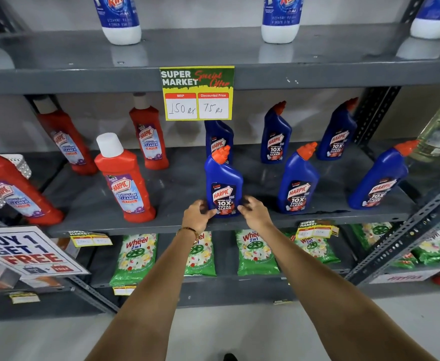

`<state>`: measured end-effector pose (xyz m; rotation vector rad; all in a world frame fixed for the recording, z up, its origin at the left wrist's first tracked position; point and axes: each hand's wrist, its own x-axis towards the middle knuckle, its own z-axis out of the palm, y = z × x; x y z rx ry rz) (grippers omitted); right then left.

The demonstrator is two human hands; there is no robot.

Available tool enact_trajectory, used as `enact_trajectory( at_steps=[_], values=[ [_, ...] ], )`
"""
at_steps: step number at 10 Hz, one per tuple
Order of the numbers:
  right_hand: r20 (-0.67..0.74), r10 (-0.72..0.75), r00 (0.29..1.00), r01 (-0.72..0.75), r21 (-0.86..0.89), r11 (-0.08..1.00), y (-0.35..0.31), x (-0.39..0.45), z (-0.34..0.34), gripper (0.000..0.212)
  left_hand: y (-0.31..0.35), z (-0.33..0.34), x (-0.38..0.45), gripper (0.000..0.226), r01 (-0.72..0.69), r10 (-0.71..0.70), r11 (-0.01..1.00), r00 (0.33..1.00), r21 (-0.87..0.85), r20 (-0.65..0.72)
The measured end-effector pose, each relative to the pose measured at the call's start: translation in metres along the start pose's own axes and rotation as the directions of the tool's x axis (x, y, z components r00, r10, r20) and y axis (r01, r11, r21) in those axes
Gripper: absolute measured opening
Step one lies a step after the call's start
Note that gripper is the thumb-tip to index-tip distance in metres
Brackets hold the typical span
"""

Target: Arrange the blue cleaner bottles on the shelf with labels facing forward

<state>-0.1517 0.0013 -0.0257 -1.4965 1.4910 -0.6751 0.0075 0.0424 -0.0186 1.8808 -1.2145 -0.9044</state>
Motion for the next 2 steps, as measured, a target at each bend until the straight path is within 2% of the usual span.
enact_trajectory(
  at_steps=[1, 2],
  values=[
    [-0.043, -0.050, 0.998, 0.044, -0.137, 0.990, -0.003, -0.011, -0.004, 0.046, 0.002, -0.004, -0.010, 0.052, 0.024, -0.022, 0.998, 0.999, 0.056, -0.028],
    [-0.122, -0.199, 0.972, 0.151, -0.320, 0.935, -0.005, -0.027, -0.003, 0.045, 0.001, -0.007, -0.023, 0.060, 0.006, 0.014, 0.987, 0.992, 0.163, -0.122]
  ],
)
